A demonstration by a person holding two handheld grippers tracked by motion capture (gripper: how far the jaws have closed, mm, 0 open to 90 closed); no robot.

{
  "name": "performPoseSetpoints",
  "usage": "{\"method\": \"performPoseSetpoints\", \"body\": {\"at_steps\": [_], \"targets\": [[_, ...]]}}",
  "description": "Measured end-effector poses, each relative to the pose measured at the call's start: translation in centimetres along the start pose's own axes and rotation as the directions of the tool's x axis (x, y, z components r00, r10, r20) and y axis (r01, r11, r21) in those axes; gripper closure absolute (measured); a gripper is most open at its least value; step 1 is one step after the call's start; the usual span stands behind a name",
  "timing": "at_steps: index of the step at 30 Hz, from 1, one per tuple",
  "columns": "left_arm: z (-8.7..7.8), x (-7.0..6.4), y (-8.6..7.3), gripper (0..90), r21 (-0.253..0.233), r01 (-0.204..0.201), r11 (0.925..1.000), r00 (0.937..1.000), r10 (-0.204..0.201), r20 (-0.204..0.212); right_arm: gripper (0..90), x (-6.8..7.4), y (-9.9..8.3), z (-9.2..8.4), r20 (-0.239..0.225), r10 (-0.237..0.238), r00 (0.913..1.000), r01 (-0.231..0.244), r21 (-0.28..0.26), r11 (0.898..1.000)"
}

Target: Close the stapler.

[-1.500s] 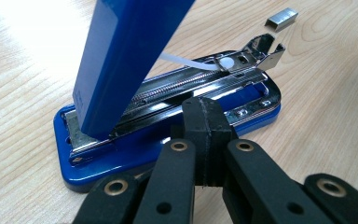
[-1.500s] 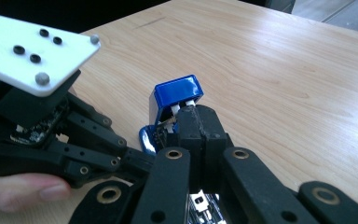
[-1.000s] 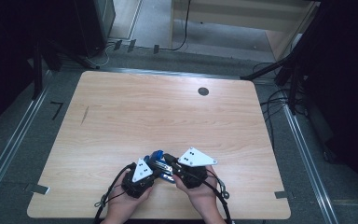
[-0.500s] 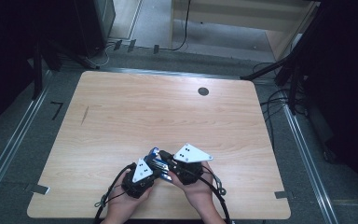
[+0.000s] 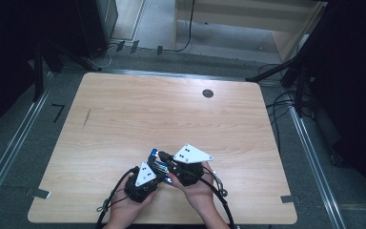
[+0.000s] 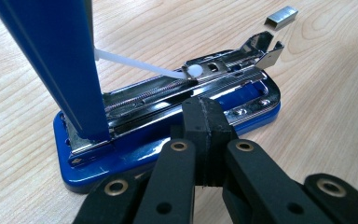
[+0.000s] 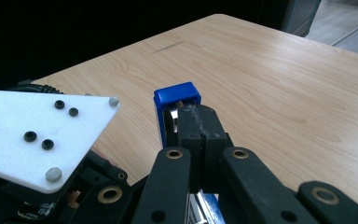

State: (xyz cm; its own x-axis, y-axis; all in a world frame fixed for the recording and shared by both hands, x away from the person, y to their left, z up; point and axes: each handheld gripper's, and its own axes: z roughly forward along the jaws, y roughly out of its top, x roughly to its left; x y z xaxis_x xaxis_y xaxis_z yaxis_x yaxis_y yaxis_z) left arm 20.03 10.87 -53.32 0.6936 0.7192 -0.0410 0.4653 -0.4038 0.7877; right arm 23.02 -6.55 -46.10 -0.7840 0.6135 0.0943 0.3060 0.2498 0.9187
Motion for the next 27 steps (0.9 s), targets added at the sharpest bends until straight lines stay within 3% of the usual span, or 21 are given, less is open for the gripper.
{"method": "performPoseSetpoints", "body": {"at_steps": [27], "targets": [[0.0, 0.0, 0.0, 90.0, 0.001, -0.006, 1.0, 1.0, 0.006, -0.002, 90.0, 0.4, 0.9, 1.9, -0.033, -0.011, 0.9994, 0.011, -0.011, 1.0]]}}
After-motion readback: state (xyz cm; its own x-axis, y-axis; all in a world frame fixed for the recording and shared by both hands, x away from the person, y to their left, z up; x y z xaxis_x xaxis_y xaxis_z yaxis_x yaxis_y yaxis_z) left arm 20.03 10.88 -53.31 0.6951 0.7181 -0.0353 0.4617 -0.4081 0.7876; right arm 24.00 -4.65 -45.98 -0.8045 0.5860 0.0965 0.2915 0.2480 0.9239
